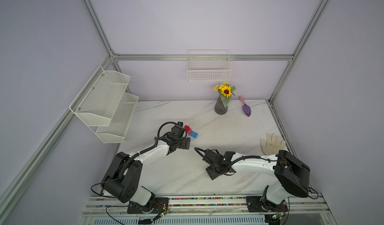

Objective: Assemble the letter v with lego
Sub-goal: Pick up the lego brick from the center of the board.

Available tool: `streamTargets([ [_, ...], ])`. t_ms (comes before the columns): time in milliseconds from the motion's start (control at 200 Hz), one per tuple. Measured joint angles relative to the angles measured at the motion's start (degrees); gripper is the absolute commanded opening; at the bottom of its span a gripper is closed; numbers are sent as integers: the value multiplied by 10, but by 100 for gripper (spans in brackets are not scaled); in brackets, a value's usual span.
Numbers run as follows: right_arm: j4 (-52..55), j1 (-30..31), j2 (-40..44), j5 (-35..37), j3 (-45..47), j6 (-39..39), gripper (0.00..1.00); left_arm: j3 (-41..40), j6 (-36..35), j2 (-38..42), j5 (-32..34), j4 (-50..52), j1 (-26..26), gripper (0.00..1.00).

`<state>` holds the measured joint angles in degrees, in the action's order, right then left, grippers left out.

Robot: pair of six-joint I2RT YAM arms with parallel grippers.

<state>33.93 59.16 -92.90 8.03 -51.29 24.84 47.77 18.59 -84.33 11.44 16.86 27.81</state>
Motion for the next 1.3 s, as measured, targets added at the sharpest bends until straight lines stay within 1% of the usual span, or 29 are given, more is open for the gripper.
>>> streamTargets([
  [75, 0, 0, -3, 1, -3, -3, 67, -18, 12, 14, -9, -9, 1, 100],
  [135, -1, 0, -4, 1, -4, -7, 58, -31, 20, 18, -12, -17, 3, 100],
  [180, 0, 0, -4, 1, -4, -9, 55, -42, 26, 22, -15, -22, 5, 100],
  [255, 0, 0, -4, 2, -3, -12, 43, -59, 35, 32, -18, -25, 9, 100],
  [310, 0, 0, -3, 2, -3, -11, 42, -68, 39, 40, -19, -26, 13, 100],
  [370, -1, 0, -3, 3, -3, -11, 43, -75, 45, 47, -19, -28, 17, 100],
  [415, -1, 0, -3, 3, -3, -11, 47, -78, 49, 50, -19, -31, 19, 100],
  [445, -1, 0, -2, 3, -3, -11, 52, -81, 50, 51, -19, -32, 20, 100],
  [505, 0, 0, -1, 3, -1, -12, 52, -84, 55, 52, -19, -34, 24, 100],
  [515, 1, 0, -1, 3, -1, -11, 51, -85, 56, 53, -19, -34, 24, 100],
  [530, 2, 0, 0, 3, -1, -11, 46, -86, 58, 53, -19, -35, 25, 100],
  [570, 3, 0, 0, 3, -1, -11, 23, -88, 61, 54, -19, -37, 27, 100],
  [600, 4, 0, 0, 3, -1, -12, 12, -89, 63, 55, -18, -37, 29, 100],
  [615, 2, 0, 1, 4, -1, -12, 10, -90, 64, 56, -18, -38, 30, 100],
  [730, 3, 0, 6, 7, -2, -12, 9, -93, 72, 63, -16, -38, 38, 100],
  [795, 3, 0, 3, 9, -2, -7, 9, -93, 77, 70, -15, -38, 43, 100],
  [830, 4, 0, 1, 11, -4, -4, 12, -93, 79, 74, -14, -38, 45, 100],
  [865, 4, 0, -2, 12, -7, -1, 17, -93, 82, 79, -12, -38, 47, 100],
  [925, 4, 0, -9, 15, -14, 5, 19, -95, 85, 88, -11, -38, 50, 100],
  [955, 4, 0, -13, 16, -18, 8, 21, -96, 87, 92, -10, -38, 50, 100],
  [970, 3, 0, -15, 16, -20, 9, 24, -97, 88, 94, -9, -38, 51, 100],
  [1025, 3, 0, -22, 18, -28, 14, 44, -102, 89, 98, -8, -38, 53, 100],
  [1065, 2, 0, -26, 19, -33, 18, 53, -105, 89, 99, -7, -37, 54, 100],
  [1120, 1, 0, -30, 21, -37, 24, 61, -110, 89, 99, -7, -37, 54, 100],
  [1165, 2, 0, -30, 22, -37, 24, 63, -112, 89, 99, -7, -34, 55, 100],
  [1300, 2, 0, -30, 27, -36, 34, 63, -117, 89, 99, -7, -32, 58, 100],
])
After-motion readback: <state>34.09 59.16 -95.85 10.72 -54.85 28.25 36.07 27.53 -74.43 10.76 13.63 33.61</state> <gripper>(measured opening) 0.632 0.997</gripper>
